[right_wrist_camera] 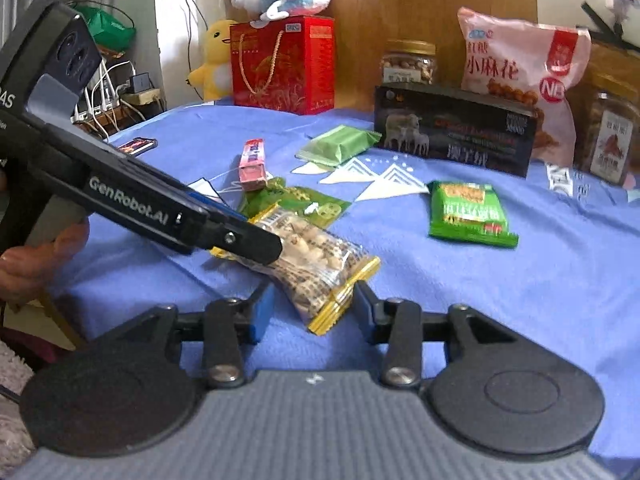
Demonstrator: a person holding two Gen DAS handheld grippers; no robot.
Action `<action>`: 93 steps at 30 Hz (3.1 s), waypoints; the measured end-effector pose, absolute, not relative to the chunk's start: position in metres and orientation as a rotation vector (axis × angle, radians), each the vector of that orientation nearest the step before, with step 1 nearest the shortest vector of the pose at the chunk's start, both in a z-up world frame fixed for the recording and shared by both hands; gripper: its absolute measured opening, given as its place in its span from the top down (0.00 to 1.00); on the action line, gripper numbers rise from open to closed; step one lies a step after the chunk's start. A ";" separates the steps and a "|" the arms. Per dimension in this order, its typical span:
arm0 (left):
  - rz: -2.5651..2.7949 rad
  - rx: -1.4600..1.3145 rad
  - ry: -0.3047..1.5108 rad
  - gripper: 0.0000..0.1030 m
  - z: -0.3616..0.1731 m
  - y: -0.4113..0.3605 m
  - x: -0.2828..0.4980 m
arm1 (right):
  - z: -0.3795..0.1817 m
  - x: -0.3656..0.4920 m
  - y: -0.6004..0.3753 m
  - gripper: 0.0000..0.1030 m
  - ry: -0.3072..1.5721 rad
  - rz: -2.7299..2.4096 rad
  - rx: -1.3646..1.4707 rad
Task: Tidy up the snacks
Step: 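Carry the peanut bag in the left gripper over the black tin box, then open the left gripper to drop the peanut bag into the box, then move the left gripper to the green cracker packet on the cloth, then grasp the green cracker packet with the left gripper and lift it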
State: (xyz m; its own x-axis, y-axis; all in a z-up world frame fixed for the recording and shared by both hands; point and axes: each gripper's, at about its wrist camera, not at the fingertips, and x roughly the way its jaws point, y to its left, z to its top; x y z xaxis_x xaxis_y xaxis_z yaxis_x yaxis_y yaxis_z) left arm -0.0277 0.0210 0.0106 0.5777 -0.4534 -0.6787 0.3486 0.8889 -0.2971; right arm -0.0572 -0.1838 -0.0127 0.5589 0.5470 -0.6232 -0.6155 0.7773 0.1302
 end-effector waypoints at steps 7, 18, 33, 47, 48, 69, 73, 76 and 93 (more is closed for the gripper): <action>-0.530 -0.123 0.756 0.71 0.042 0.015 -0.020 | 0.009 -0.050 -0.188 0.73 0.615 0.671 -0.103; -0.423 -0.036 0.464 0.69 0.104 -0.017 0.102 | 0.047 0.067 -0.167 0.74 0.330 0.461 -0.229; -0.240 -0.073 0.535 0.50 0.057 -0.035 0.205 | 0.004 0.168 -0.156 0.66 0.446 0.331 -0.168; -0.414 -0.177 0.665 0.48 0.037 -0.026 0.101 | -0.004 0.068 -0.232 0.55 0.622 0.430 0.038; -0.423 -0.178 0.695 0.48 0.030 -0.029 0.102 | -0.011 0.065 -0.234 0.55 0.657 0.437 0.054; -0.406 -0.172 0.758 0.48 0.019 -0.011 0.095 | -0.015 0.010 -0.192 0.33 0.661 0.605 -0.109; -0.433 -0.155 0.793 0.51 0.009 -0.020 0.096 | -0.019 0.007 -0.193 0.34 0.691 0.588 -0.135; -0.496 -0.182 0.839 0.54 0.006 -0.021 0.085 | -0.011 0.000 -0.209 0.33 0.629 0.542 -0.184; -0.539 -0.147 0.859 0.54 0.014 -0.031 0.054 | -0.020 -0.028 -0.210 0.35 0.659 0.520 -0.204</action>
State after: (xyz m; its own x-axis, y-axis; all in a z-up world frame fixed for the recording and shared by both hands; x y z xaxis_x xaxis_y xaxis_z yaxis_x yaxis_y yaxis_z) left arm 0.0538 -0.0307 0.0136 0.5291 -0.5070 -0.6805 0.3917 0.8572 -0.3342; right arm -0.0281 -0.2103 -0.0202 0.6687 0.3949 -0.6300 -0.5210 0.8533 -0.0181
